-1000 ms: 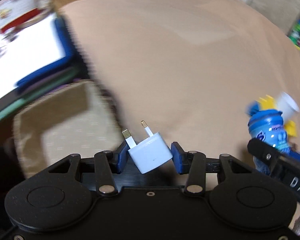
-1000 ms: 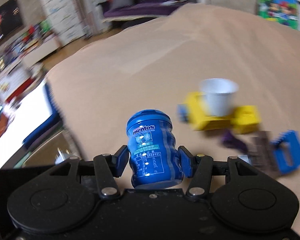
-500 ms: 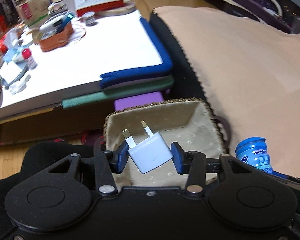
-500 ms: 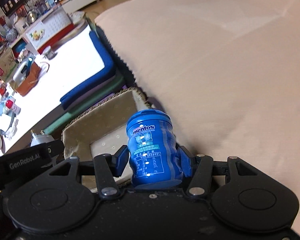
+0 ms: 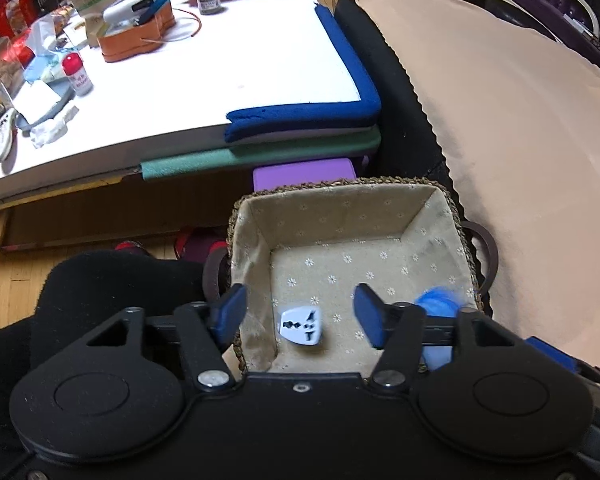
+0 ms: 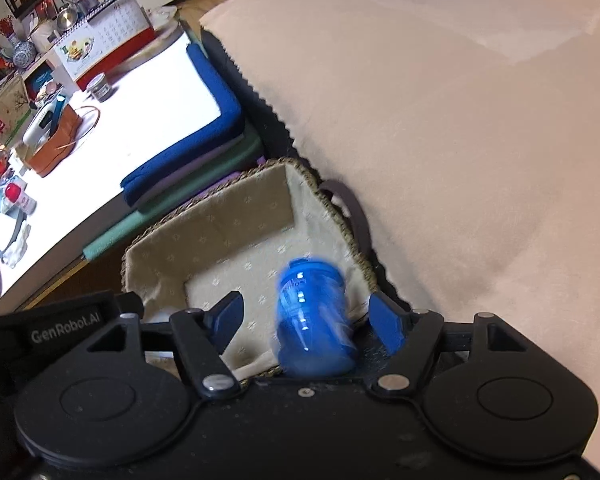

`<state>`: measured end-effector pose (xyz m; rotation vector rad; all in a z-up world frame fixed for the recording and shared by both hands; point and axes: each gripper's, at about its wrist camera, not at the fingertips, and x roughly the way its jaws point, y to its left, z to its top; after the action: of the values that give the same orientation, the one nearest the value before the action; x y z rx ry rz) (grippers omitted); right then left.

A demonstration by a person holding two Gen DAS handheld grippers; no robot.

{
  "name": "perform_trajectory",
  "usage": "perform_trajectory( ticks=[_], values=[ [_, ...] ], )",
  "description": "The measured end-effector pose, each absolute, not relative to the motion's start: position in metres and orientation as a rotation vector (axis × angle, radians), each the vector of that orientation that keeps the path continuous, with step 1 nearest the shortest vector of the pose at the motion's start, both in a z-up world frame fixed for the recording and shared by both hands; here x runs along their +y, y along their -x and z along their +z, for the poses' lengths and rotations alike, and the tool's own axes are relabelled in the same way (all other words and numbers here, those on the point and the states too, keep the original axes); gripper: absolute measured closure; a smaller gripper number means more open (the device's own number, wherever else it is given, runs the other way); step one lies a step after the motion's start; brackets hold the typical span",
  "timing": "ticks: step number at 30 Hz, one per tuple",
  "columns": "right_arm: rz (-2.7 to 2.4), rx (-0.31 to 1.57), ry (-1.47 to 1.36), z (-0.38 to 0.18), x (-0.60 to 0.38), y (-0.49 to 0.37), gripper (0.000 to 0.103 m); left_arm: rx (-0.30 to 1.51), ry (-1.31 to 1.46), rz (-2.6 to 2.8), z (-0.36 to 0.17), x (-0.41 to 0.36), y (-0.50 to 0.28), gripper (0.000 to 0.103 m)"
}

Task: Organize rigid objects
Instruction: 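Carry both items to the basket and open both tools to drop them, then move the right tool to the white ribbed cup and grasp it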

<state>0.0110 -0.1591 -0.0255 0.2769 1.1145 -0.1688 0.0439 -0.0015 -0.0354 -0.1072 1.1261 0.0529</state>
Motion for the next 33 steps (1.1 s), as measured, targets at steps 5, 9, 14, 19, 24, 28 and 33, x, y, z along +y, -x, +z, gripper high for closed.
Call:
perform_trajectory(
  ticks=[5, 9, 14, 19, 24, 28, 33],
  values=[
    [-0.180, 1.109, -0.297, -0.027, -0.164, -0.007, 0.034, 1.136, 0.107, 0.051, -0.036, -0.001, -0.044, 0.042],
    [-0.191, 1.119, -0.295, -0.029, -0.166, -0.002, 0.033, 1.132, 0.107, 0.056, -0.036, 0.000, -0.043, 0.039],
    [-0.189, 1.127, -0.284, -0.030, -0.164, 0.000, 0.033, 1.131, 0.104, 0.056, -0.036, -0.001, -0.043, 0.037],
    [-0.184, 1.128, -0.272, -0.030, -0.160, 0.000, 0.032, 1.133, 0.105, 0.052, -0.037, 0.000, -0.043, 0.036],
    [-0.182, 1.131, -0.267, -0.031, -0.160, 0.000, 0.031, 1.133, 0.105, 0.047, -0.037, 0.000, -0.043, 0.036],
    [-0.183, 1.133, -0.268, -0.032, -0.162, 0.000, 0.031, 1.133, 0.105, 0.043, -0.036, 0.000, -0.042, 0.036],
    [-0.186, 1.132, -0.270, -0.032, -0.163, 0.001, 0.031, 1.131, 0.100, 0.039, -0.036, -0.001, -0.042, 0.036]
  ],
)
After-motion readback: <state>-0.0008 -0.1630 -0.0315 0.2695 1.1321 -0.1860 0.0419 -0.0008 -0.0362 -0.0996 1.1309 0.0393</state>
